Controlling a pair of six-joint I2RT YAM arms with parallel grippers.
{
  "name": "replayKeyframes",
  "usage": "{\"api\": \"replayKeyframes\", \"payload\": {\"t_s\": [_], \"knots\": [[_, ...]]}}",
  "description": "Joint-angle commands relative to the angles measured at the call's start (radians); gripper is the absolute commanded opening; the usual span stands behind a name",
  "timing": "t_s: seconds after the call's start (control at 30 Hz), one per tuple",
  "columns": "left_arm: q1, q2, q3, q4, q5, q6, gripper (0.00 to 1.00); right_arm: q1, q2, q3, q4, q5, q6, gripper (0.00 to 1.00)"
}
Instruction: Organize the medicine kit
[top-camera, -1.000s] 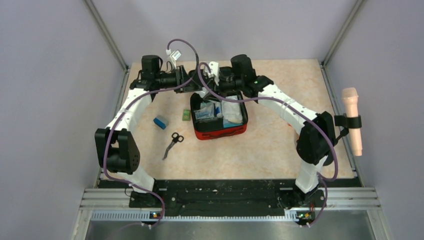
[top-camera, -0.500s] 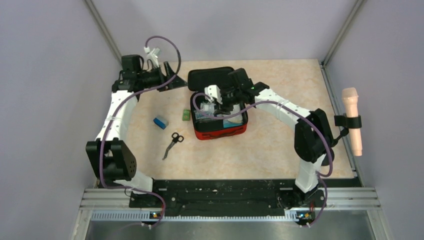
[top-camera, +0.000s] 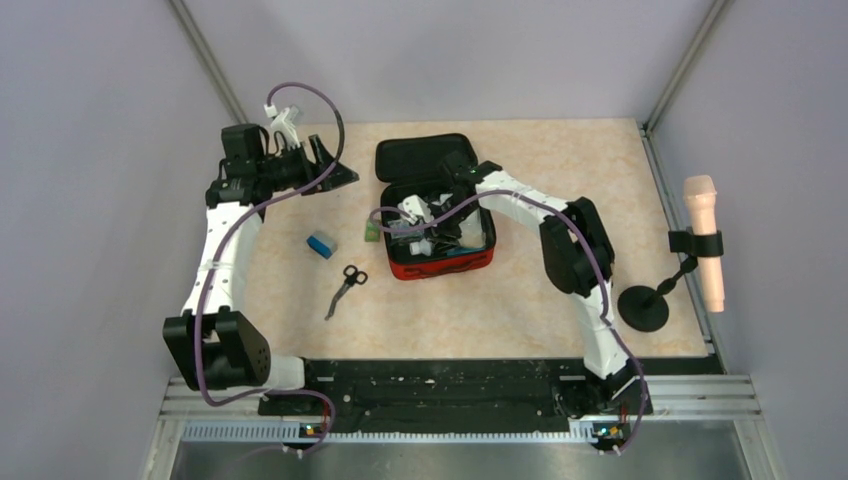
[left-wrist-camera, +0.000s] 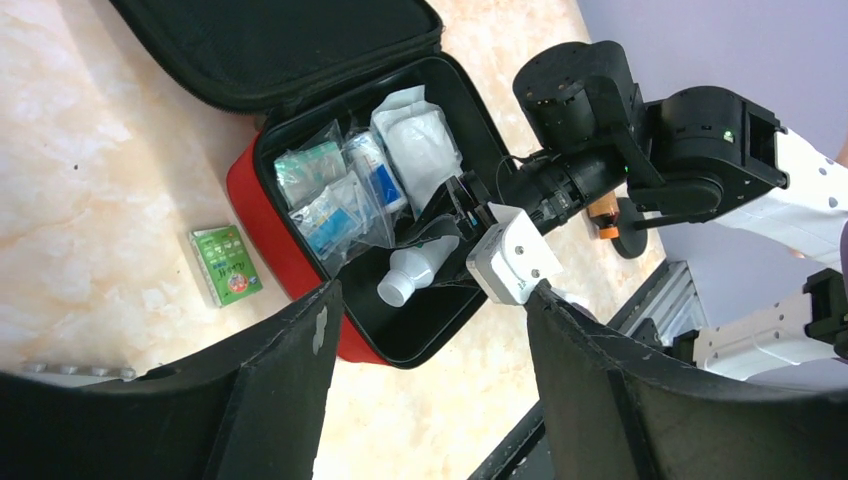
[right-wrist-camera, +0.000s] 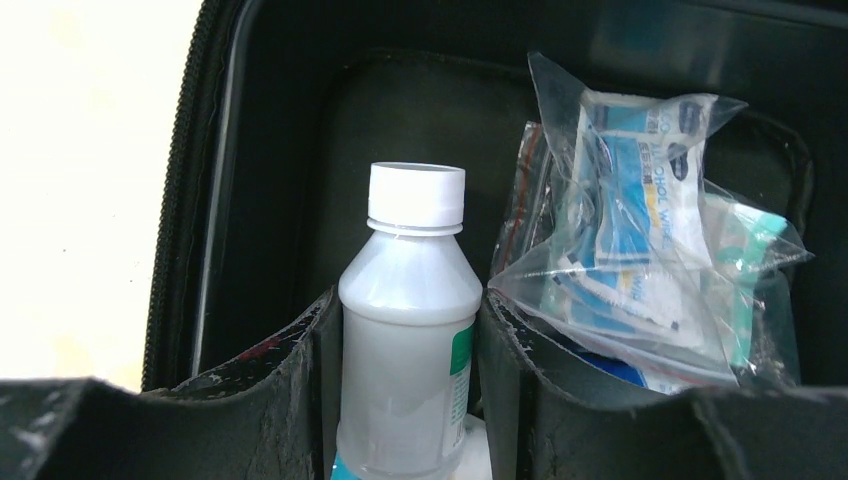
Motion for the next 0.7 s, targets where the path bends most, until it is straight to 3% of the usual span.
{"api": "replayKeyframes", "payload": {"t_s": [0.0,0.13,0.4,0.57,0.67], "knots": [[0.009,-0.051,-0.022,0.003,-0.016,0.033,0.72,0.018,0.045,0.12,-0.136,-0.089,-0.054,0.23],[0.013,-0.056,-0.033,0.002,-0.021,0.036,0.71,0.031,0.075,0.167,-0.195,-0.09,-0.069,0.24],[0.012,-0.043,-0.054,0.026,-0.024,0.017,0.7,0.037,0.097,0.204,-0.196,-0.155,0.037,0.38],[0.013,-0.029,-0.049,0.032,-0.016,0.01,0.7,0.037,0.111,0.255,-0.197,-0.167,0.118,0.55],[0.013,-0.021,-0.046,0.035,-0.017,0.011,0.7,0.027,0.103,0.285,-0.196,-0.169,0.156,0.59]]}}
